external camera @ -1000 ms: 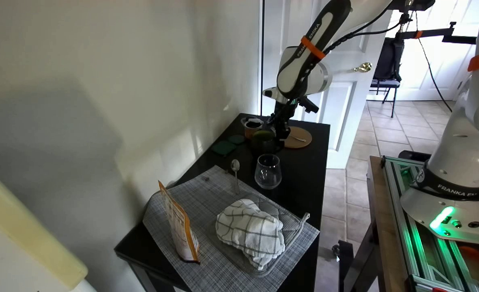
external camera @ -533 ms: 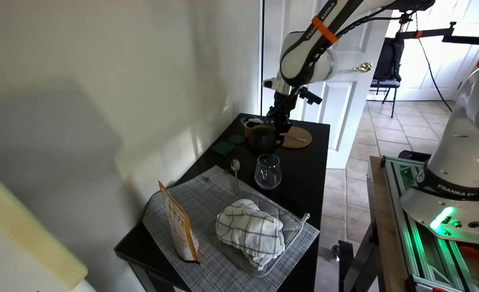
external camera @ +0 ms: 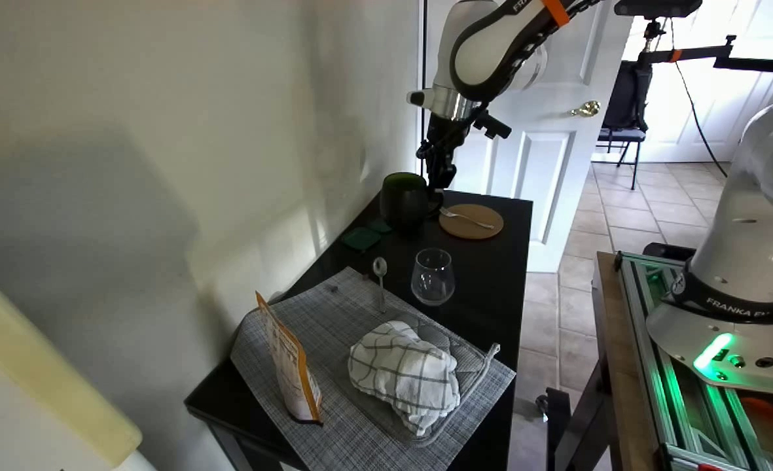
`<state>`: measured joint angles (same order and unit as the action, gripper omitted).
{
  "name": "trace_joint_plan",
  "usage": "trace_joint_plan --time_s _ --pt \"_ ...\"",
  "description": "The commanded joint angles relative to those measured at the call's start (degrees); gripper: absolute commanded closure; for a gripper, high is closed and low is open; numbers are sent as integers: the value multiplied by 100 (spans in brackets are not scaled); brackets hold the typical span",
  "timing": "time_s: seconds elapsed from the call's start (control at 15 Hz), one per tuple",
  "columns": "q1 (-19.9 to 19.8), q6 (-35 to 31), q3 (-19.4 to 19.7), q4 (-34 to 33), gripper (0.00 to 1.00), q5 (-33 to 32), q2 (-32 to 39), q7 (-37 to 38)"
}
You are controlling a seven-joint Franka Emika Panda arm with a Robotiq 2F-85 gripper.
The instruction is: Move the black mug to the left then put a bean inside the can
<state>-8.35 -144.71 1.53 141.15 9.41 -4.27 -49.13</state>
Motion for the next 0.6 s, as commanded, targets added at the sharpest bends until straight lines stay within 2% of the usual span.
trace_joint_plan --time_s 0.0,0.07,0.13,0.27,0.53 --pt "214 64 193 -26 78 -34 -29 64" --pt "219 82 198 -27 78 -34 -41 74" --pt "219 86 207 -26 95 -34 -41 75" --pt "298 -339 165 -57 95 -100 124 113" --pt "509 -1238 -54 -509 95 -1589 715 1065"
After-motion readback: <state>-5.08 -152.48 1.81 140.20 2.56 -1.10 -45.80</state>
